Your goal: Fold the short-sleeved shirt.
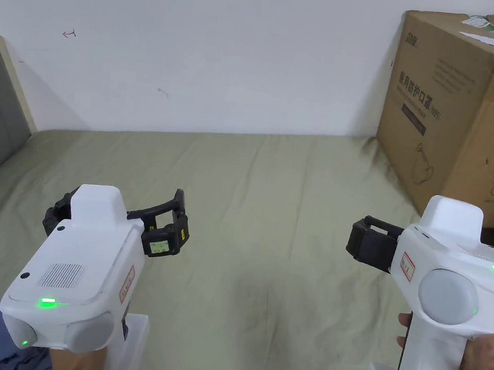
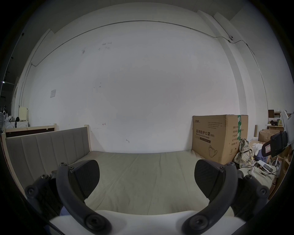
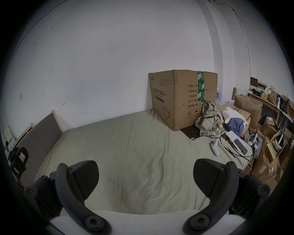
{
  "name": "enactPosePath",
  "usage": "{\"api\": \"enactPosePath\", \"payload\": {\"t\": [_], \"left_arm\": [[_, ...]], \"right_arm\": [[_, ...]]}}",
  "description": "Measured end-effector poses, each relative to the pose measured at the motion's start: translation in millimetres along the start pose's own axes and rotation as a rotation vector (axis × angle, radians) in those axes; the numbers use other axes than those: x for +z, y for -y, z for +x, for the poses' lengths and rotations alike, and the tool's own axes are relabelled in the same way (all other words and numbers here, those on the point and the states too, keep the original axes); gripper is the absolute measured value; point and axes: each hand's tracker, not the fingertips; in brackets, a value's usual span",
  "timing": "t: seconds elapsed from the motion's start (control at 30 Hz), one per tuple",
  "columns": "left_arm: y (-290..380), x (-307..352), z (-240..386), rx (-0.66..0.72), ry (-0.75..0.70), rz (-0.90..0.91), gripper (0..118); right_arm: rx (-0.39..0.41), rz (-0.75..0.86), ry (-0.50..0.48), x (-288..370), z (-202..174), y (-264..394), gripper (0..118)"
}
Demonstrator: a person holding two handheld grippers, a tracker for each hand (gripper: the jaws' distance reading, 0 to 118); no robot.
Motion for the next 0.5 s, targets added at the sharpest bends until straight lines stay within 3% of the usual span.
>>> {"api": "enactPosePath", "payload": {"t": [0.33, 0.5], "left_arm": [[-0.6, -0.2, -0.7, -0.003, -0.008, 0.003, 118], [0.5, 0.7, -0.6, 0.002, -0.003, 0.003, 118]], "right_arm": [[0.027, 0.003, -0.008, -4.9, -0.9, 1.6, 117], [0.079, 0.142, -0.042, -1.2, 0.5, 6.5, 117]]}}
